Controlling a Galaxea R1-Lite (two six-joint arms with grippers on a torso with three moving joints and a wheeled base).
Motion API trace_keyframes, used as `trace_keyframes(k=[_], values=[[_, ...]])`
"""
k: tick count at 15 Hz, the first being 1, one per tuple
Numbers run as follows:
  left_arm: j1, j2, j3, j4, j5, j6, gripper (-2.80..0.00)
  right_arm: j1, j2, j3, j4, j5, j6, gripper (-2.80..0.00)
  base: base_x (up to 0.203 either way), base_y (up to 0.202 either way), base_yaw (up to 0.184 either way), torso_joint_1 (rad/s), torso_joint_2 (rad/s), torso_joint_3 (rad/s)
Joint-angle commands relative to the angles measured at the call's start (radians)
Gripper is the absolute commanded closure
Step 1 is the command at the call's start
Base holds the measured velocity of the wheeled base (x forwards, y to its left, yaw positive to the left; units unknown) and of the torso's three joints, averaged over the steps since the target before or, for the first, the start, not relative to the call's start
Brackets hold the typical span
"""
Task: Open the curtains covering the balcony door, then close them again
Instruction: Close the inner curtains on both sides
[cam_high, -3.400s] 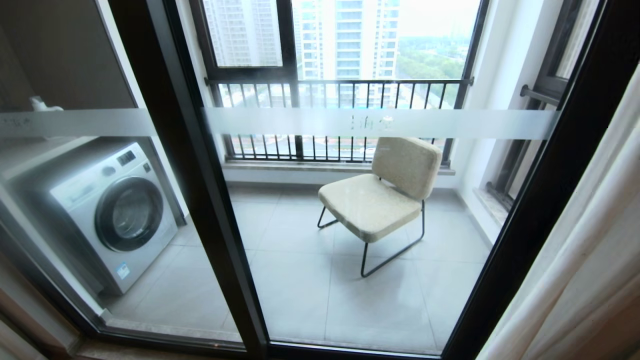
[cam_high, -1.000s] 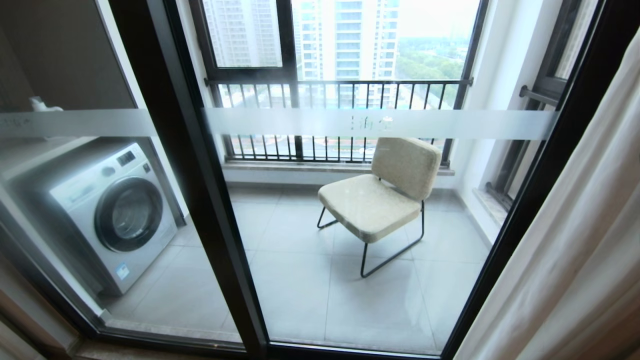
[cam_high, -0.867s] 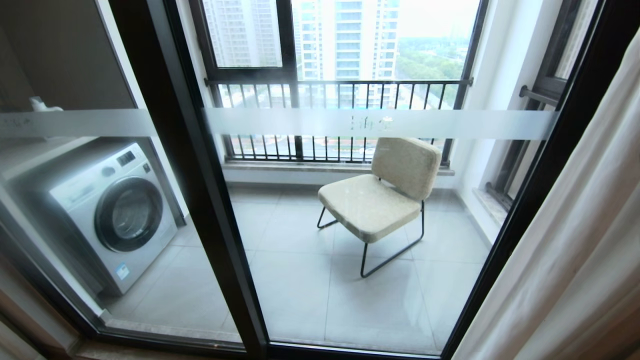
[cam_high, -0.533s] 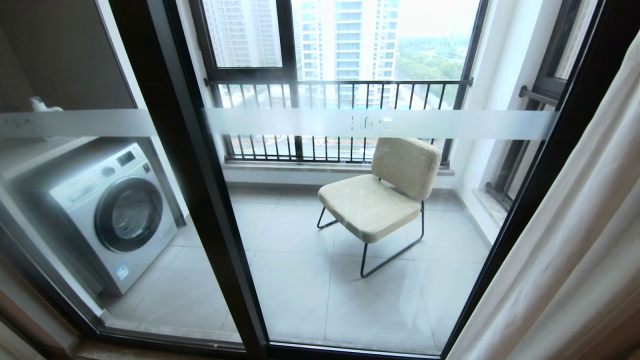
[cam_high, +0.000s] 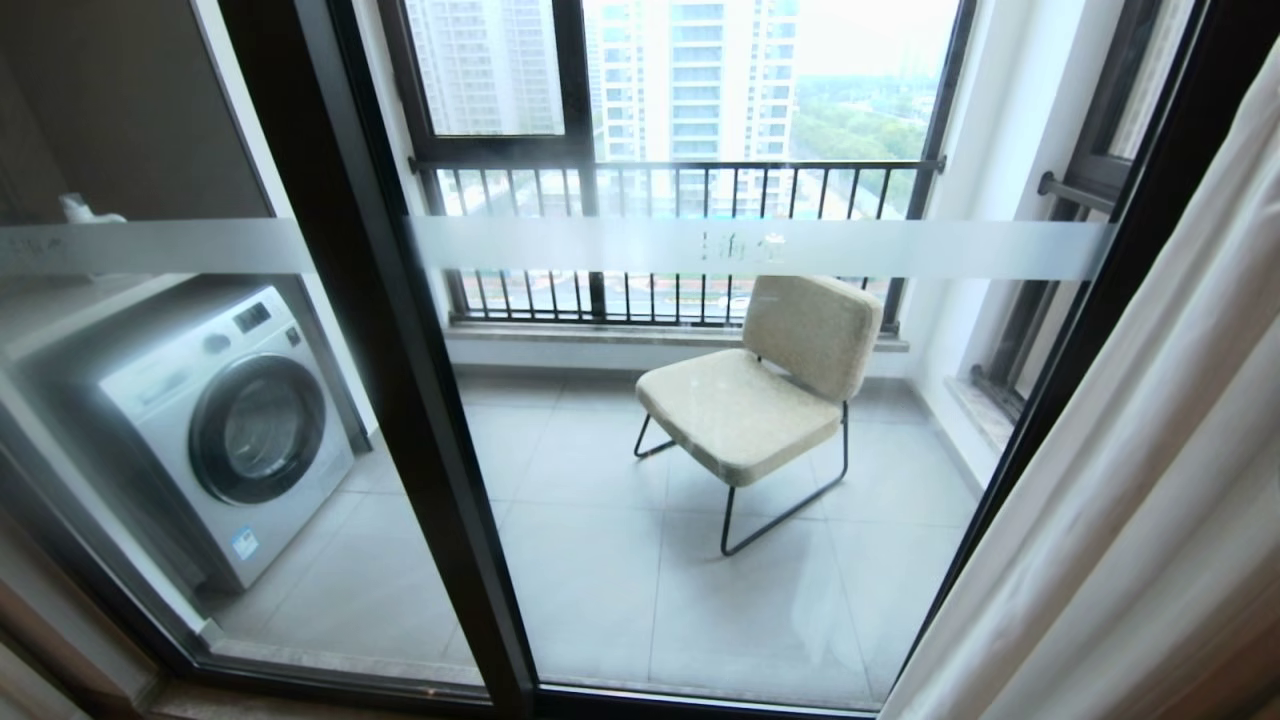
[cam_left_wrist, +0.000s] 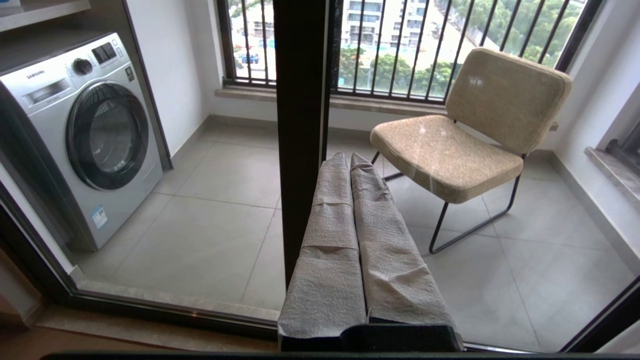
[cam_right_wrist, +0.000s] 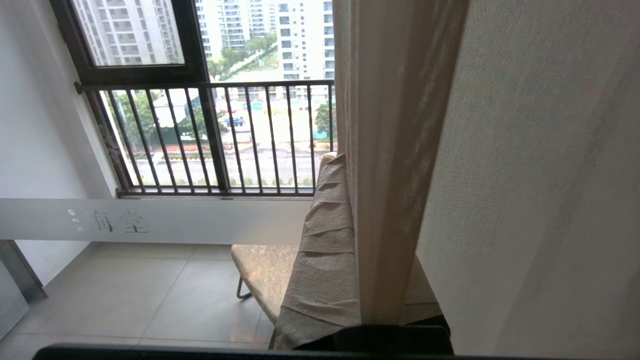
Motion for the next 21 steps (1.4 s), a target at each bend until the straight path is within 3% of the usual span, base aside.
trace_keyframes(k=[1, 9, 21], values=[[0.000, 0.001, 0.000, -0.001, 0.000, -0.001, 0.00, 0.000, 0.010, 0.000, -0.001, 0.001, 0.002, 0.00, 0.000, 0.000, 0.000, 0.000, 0.00, 0.000], [0.000, 0.000, 0.000, -0.001, 0.000, -0.002, 0.00, 0.000, 0.012, 0.000, -0.001, 0.001, 0.002, 0.00, 0.000, 0.010, 0.000, -0.001, 0.00, 0.000], [0.000, 0.001, 0.000, -0.001, 0.000, -0.002, 0.00, 0.001, 0.014, -0.002, -0.003, 0.001, 0.001, 0.00, 0.000, 0.187, 0.000, 0.005, 0.00, 0.002]])
